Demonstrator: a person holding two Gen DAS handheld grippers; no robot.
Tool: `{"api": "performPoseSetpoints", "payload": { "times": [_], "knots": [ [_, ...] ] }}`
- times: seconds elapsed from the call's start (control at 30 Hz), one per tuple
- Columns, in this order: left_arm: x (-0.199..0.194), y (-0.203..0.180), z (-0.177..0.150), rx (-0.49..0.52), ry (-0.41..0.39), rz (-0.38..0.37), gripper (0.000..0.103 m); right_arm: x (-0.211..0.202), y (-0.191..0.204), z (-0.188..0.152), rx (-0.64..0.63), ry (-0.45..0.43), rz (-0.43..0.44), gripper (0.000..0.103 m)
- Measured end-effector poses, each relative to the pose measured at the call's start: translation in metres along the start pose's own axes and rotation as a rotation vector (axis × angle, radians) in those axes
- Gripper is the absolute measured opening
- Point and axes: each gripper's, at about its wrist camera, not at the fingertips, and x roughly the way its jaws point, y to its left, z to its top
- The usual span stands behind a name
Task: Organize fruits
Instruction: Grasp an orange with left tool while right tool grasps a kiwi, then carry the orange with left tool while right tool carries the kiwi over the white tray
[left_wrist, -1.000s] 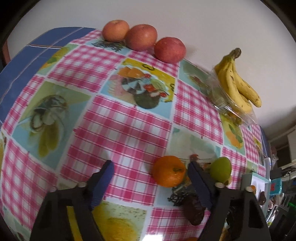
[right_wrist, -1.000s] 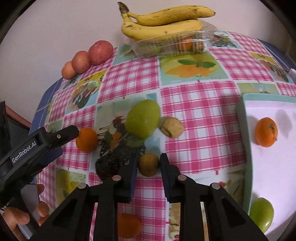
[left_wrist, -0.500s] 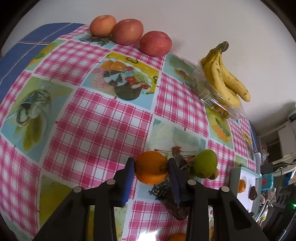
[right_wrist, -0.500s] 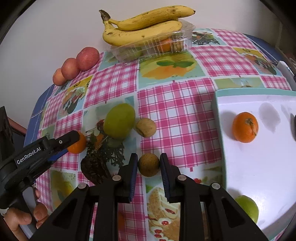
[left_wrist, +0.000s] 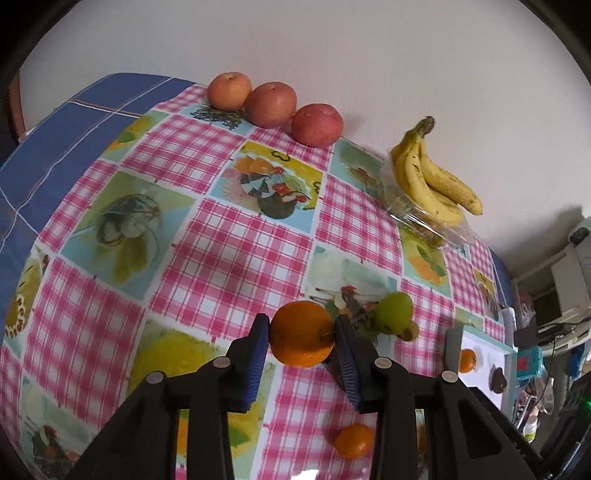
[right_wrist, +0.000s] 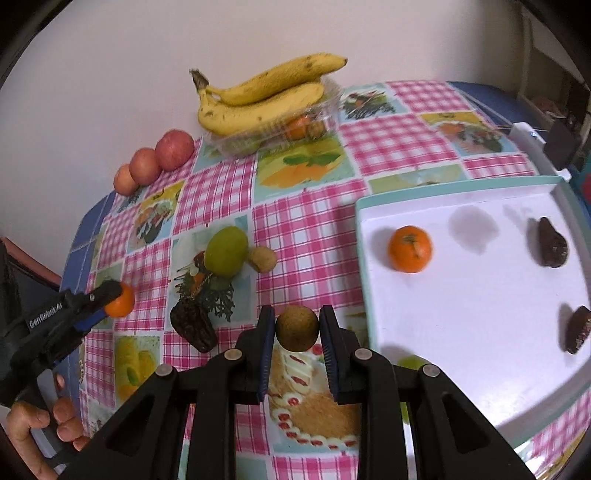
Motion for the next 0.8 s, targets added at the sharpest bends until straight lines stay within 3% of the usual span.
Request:
{"api": "performPoseSetpoints", "payload": {
  "times": [0.33,0.8],
  "knots": [
    [-0.008,-0.036,-0.013,0.066,-0.013,-0.003,0.038,-0.033,-0.028,-0.006,0.013,-0.05,-0.035,0.026],
    [0.021,-0.139,-0.056,0.282,0.077,-0.099,0.038,-0.052,-0.138,0.005,0.197,-0.087,-0.209,0.026]
  ]
}}
